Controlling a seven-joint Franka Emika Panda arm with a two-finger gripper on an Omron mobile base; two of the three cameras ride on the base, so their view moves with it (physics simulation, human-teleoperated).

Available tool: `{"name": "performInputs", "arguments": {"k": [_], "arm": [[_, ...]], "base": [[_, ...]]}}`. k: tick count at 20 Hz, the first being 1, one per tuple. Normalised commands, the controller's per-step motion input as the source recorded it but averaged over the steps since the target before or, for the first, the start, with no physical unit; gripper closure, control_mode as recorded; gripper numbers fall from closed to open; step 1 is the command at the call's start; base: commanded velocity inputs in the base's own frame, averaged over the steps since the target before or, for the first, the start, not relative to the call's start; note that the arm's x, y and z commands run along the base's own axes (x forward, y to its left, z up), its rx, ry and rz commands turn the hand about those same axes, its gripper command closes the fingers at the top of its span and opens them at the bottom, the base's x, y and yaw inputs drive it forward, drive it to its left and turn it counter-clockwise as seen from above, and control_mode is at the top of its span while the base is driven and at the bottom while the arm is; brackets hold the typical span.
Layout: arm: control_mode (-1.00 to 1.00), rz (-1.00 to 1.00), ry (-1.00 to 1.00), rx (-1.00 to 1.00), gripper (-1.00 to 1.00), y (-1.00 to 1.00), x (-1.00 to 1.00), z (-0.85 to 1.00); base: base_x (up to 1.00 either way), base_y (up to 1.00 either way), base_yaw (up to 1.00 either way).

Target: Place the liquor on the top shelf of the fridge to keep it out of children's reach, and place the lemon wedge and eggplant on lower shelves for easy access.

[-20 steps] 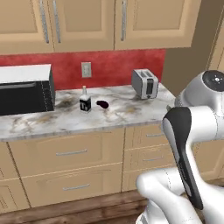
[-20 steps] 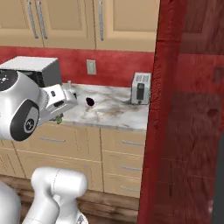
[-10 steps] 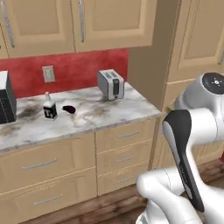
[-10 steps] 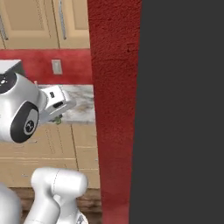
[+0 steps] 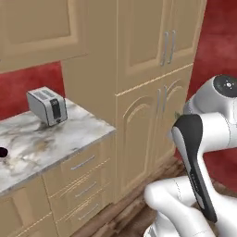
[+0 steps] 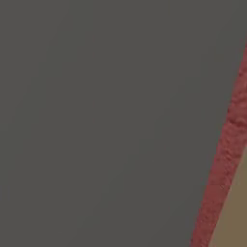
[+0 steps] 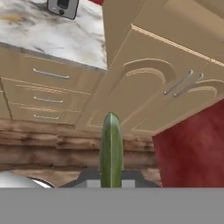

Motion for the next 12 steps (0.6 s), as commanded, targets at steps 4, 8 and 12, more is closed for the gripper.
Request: {"name": "performInputs", "arguments": {"k": [4, 8, 12], "arm": [[1.00, 0.00, 0.00, 0.00, 1.00, 0.00, 0.00, 0.00], [1.00, 0.00, 0.00, 0.00, 1.00, 0.00, 0.00, 0.00], [1.00, 0.00, 0.00, 0.00, 1.00, 0.00, 0.00, 0.00]], "base": [[-0.26, -0.18, -0.65], [-0.41, -0.19, -0.73], [-0.33, -0.14, -0.77]]}}
